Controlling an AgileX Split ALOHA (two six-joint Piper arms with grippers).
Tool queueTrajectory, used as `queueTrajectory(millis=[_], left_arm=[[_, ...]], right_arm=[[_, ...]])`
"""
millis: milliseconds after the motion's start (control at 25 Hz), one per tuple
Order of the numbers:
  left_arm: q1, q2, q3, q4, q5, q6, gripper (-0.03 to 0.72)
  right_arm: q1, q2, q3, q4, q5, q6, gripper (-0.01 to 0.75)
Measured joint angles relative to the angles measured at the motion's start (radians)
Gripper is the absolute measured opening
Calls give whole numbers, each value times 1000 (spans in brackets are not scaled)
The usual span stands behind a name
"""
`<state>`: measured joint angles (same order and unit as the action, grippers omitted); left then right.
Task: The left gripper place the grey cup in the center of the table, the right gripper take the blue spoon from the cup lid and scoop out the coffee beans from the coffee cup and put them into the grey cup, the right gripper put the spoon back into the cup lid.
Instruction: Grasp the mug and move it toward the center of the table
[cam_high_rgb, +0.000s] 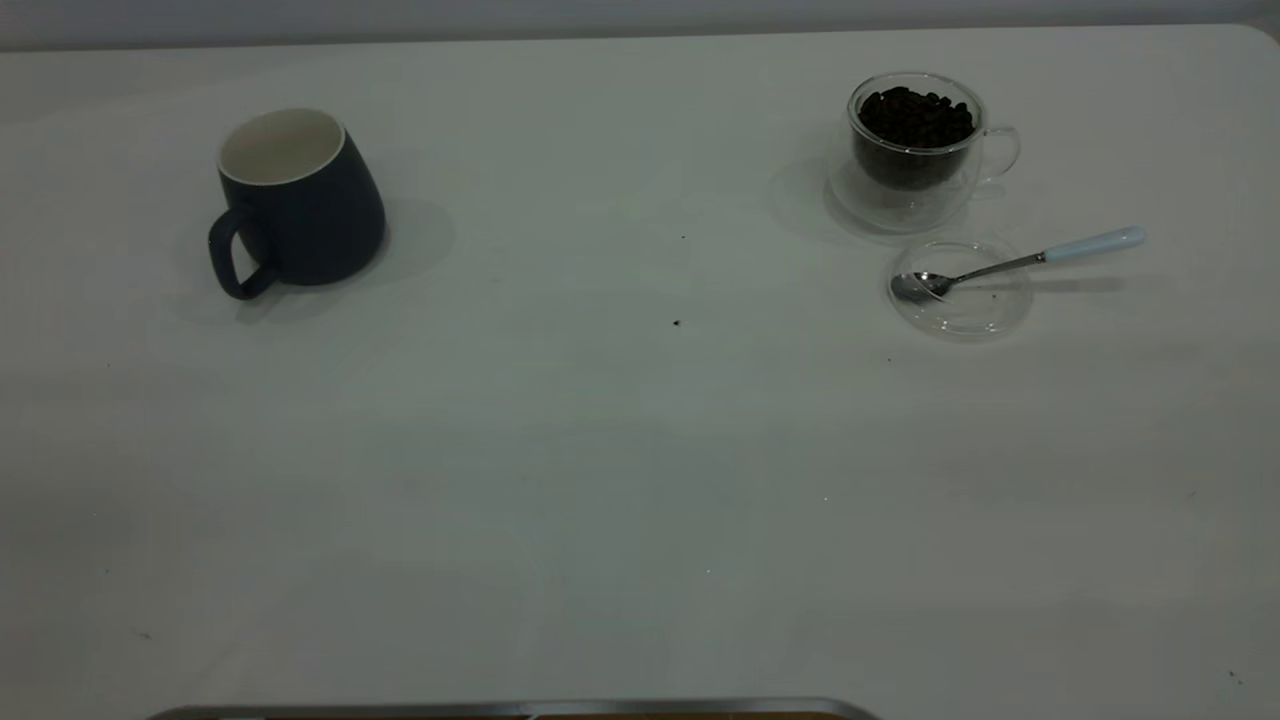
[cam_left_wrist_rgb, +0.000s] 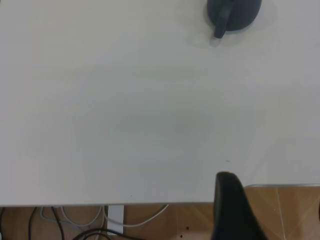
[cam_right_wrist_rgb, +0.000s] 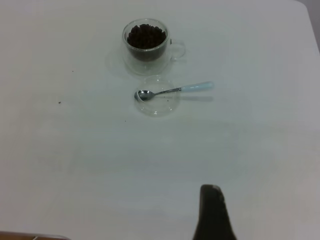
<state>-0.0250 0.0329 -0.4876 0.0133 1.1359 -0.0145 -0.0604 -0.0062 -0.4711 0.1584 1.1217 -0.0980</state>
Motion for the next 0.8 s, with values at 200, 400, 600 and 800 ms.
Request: queueTrajectory(millis=[200,400,600,800], left_arm=[[0,0,0,0,0,0,475],[0,0,0,0,0,-1,475],[0,2,-2,18,0,-44,475],[0,128,-56,144,-12,-165,475]], right_arm=[[0,0,0,0,0,0,565],[0,0,0,0,0,0,565],[0,0,0,0,0,0,565],[0,0,0,0,0,0,565]])
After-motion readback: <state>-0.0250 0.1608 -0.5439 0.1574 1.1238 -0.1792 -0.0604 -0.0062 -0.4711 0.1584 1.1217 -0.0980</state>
